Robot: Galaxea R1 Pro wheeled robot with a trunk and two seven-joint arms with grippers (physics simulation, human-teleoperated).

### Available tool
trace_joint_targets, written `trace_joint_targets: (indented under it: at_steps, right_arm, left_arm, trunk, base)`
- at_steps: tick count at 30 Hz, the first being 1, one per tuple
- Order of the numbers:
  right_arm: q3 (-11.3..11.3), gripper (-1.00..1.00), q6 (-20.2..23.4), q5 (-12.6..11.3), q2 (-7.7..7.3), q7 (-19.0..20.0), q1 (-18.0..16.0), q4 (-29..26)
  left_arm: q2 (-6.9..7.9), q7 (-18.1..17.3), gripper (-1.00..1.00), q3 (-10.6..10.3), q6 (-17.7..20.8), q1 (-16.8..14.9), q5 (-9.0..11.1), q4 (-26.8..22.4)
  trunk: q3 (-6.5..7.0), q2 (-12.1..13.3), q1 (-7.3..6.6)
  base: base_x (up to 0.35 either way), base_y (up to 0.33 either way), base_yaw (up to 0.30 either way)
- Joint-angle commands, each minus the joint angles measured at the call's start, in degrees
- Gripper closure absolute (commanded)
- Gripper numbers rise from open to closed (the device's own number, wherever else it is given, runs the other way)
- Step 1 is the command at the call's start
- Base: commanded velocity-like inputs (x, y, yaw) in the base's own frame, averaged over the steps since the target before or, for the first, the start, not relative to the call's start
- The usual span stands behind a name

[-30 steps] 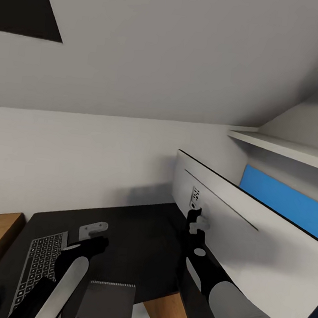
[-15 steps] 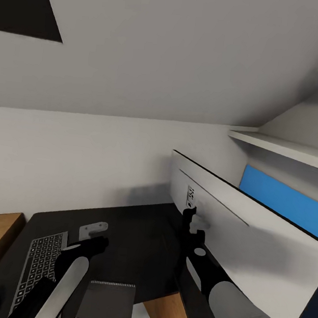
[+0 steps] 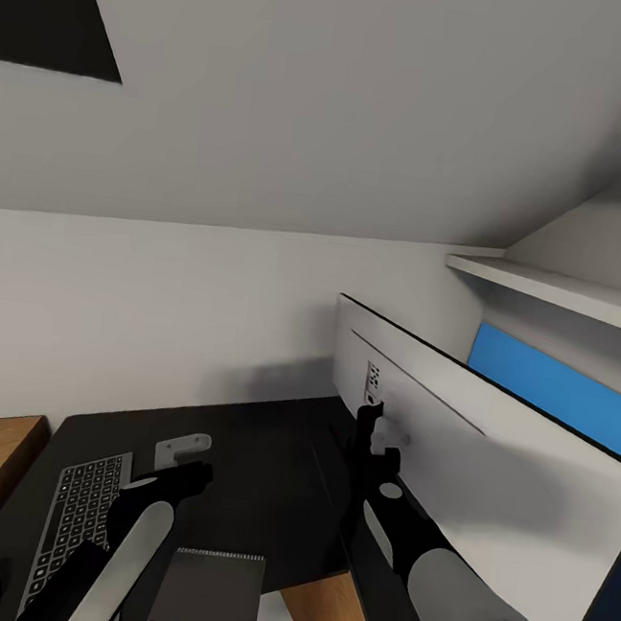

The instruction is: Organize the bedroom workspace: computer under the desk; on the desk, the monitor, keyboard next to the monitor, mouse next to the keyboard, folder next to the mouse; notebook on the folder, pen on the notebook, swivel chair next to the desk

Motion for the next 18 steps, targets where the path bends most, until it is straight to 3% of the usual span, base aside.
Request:
trace_joint_targets:
  at_steps: [1, 18]
  right_arm:
    - [0.57, 1.00, -0.09, 0.34, -0.02, -0.64, -0.10, -0.04]
    - [0.57, 1.00, 0.31, 0.26, -0.01, -0.72, -0.10, -0.96]
  left_arm:
    - [0.05, 0.59, -1.00, -0.11, 0.09, -0.07, 0.48, -0.06]
    - [0.05, 0.66, -1.00, -0.20, 0.10, -0.07, 0.39, -0.08]
  trunk:
    - [-0.07, -0.07, 0.00]
    - [-0.07, -0.07, 0.00]
  base:
    - [0.000, 0.000, 0.000]
    - [-0.011, -0.001, 0.000]
